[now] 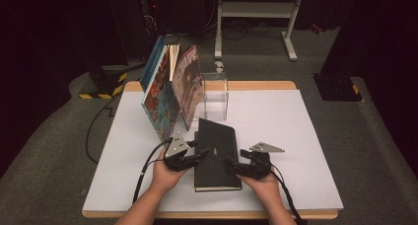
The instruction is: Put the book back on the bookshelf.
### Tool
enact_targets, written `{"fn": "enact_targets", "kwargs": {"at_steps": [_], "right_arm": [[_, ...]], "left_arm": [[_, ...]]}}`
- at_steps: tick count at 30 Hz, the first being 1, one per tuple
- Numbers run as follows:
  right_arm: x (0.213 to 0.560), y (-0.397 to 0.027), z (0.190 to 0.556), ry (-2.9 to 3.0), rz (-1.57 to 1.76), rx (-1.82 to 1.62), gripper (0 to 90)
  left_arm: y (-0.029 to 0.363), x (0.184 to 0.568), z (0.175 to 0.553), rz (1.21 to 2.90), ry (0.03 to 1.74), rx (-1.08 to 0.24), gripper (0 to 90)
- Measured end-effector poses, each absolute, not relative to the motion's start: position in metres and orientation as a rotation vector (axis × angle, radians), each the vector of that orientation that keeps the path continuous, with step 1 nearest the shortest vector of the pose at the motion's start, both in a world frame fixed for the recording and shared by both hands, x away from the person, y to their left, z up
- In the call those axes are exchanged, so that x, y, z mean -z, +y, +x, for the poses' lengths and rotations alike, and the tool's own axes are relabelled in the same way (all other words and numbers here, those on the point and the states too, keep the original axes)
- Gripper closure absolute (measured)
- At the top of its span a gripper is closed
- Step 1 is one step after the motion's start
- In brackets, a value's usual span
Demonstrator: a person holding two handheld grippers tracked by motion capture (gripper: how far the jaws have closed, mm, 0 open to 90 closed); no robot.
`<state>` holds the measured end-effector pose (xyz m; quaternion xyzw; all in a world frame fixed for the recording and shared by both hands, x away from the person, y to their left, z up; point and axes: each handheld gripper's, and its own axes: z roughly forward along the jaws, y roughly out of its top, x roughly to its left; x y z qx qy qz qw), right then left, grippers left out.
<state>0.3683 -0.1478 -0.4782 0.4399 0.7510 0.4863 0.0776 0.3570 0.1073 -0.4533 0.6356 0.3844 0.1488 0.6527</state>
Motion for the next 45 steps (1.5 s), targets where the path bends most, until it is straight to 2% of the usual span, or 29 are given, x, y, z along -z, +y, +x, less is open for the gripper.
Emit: {"fn": "enact_targets", "kwargs": {"at_steps": [17,45], "right_arm": [[0.48,-0.151,0.391,2.292,1.407,-1.607,11.1],[0.482,-0.156,0.397,2.299,1.408,-1.785,7.2]], "left_arm": [[0.106,0.45,0.341,1.435,0.763,-0.428,54.4],[0.104,0.451,0.321,1.399,0.638,-0.523,54.4]]}}
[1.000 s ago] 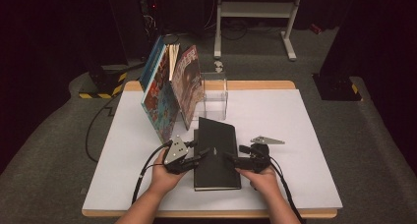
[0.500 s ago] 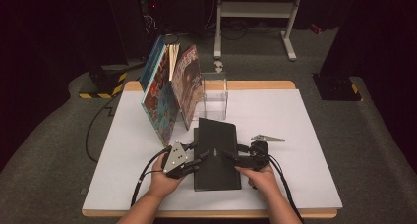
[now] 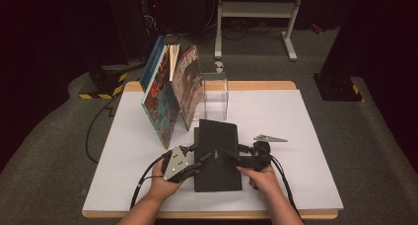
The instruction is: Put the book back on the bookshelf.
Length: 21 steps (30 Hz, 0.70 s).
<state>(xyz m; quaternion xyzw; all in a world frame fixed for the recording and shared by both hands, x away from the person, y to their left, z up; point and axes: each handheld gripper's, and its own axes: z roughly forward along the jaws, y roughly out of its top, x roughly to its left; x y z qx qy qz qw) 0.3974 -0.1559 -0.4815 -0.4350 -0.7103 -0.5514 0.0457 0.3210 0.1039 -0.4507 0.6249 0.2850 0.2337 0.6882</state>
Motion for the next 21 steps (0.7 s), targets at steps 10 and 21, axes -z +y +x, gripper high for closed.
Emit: {"fn": "enact_targets", "kwargs": {"at_steps": [10,21], "right_arm": [[0.4823,-0.1584,0.3981,-2.138,-1.294,1.713,7.0],[0.4818,-0.1598,0.3985,-2.126,-1.264,1.724,6.9]], "left_arm": [[0.1044,0.4518,0.3157,1.386,0.593,-0.544,54.4],[0.1043,0.4522,0.3118,1.381,0.555,-0.564,54.3]]}}
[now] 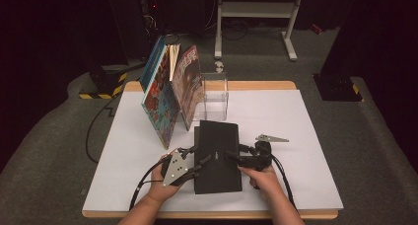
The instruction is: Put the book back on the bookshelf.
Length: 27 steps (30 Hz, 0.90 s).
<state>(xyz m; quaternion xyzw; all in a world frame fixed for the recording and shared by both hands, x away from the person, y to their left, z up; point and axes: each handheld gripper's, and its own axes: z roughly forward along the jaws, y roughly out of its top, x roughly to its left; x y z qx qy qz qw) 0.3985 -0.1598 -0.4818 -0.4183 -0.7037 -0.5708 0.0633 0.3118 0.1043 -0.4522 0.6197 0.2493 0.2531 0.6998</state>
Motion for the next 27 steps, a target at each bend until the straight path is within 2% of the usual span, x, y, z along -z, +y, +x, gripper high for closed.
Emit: {"fn": "enact_targets", "kwargs": {"at_steps": [6,18,22,27], "right_arm": [[0.48,-0.16,0.398,-2.108,-1.244,1.729,7.1],[0.468,-0.157,0.383,-2.251,-1.294,1.752,11.6],[0.461,-0.155,0.369,-2.343,-1.314,1.79,16.1],[0.458,-0.154,0.362,-2.369,-1.32,1.819,17.6]], "left_arm": [[0.104,0.452,0.311,1.375,0.539,-0.563,54.4],[0.111,0.444,0.322,1.427,0.73,-0.369,57.1],[0.115,0.445,0.329,1.408,0.841,-0.25,57.8],[0.116,0.443,0.329,1.374,0.898,-0.202,59.7]]}}
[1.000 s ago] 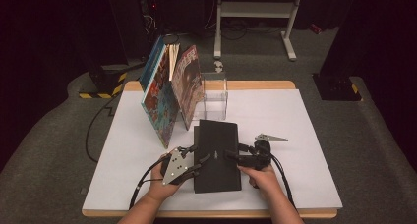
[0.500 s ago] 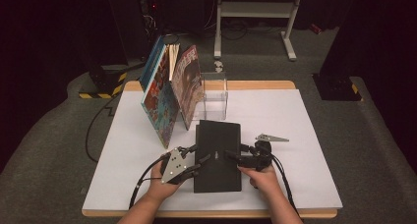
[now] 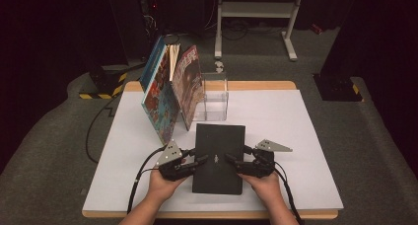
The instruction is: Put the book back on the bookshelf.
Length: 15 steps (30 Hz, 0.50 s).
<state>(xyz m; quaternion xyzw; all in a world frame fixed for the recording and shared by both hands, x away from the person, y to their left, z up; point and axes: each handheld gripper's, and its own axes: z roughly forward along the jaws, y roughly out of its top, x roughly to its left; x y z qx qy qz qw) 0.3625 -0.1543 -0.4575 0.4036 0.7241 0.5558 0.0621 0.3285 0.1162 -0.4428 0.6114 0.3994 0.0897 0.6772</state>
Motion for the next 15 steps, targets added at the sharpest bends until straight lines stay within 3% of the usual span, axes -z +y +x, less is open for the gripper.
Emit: {"fn": "enact_targets", "kwargs": {"at_steps": [15], "right_arm": [[0.457,-0.157,0.351,2.134,1.21,-1.702,20.3]], "left_arm": [[0.114,0.438,0.328,1.287,1.015,-0.118,62.0]]}}
